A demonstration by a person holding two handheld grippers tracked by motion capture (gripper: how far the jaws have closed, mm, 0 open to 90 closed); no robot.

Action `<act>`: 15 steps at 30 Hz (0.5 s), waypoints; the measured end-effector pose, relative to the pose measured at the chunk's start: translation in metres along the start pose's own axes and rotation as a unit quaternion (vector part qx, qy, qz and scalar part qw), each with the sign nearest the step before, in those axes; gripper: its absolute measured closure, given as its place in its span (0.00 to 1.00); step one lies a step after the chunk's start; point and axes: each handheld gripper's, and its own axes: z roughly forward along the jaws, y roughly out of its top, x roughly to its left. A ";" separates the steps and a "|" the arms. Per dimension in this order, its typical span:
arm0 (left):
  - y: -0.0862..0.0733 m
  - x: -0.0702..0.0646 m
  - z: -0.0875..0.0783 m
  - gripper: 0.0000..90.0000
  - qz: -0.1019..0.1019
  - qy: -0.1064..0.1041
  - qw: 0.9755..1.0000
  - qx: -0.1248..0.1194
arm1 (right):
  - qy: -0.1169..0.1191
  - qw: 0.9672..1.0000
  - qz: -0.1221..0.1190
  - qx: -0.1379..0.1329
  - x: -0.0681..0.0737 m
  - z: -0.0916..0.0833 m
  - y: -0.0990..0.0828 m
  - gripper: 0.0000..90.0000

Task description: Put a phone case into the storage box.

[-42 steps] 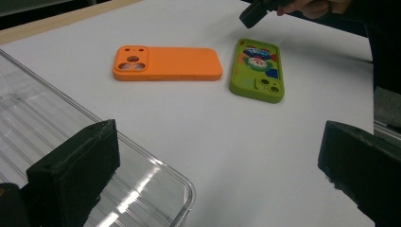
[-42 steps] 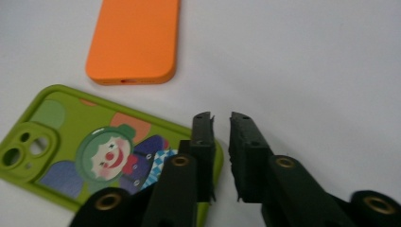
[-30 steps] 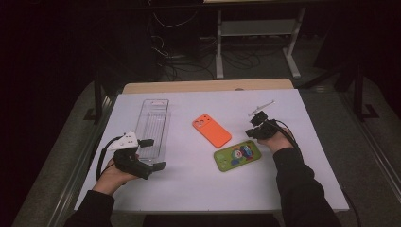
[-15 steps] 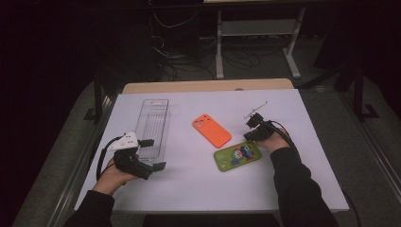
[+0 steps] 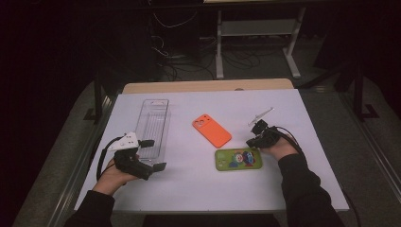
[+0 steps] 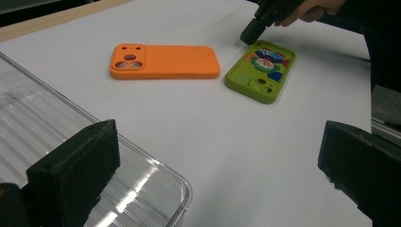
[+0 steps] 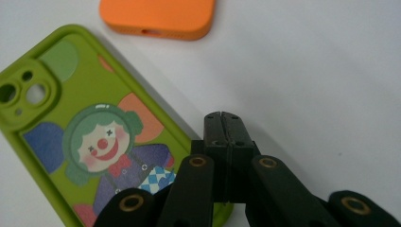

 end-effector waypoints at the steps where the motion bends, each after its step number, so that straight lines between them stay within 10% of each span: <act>1: 0.000 0.000 0.000 0.00 0.000 0.000 1.000 0.000 | 0.000 1.000 0.000 0.000 0.000 0.000 0.000 0.98; 15: 0.001 -0.001 0.000 0.00 0.003 -0.001 1.000 0.009 | 0.026 0.999 -0.031 0.004 0.025 -0.006 -0.028 0.98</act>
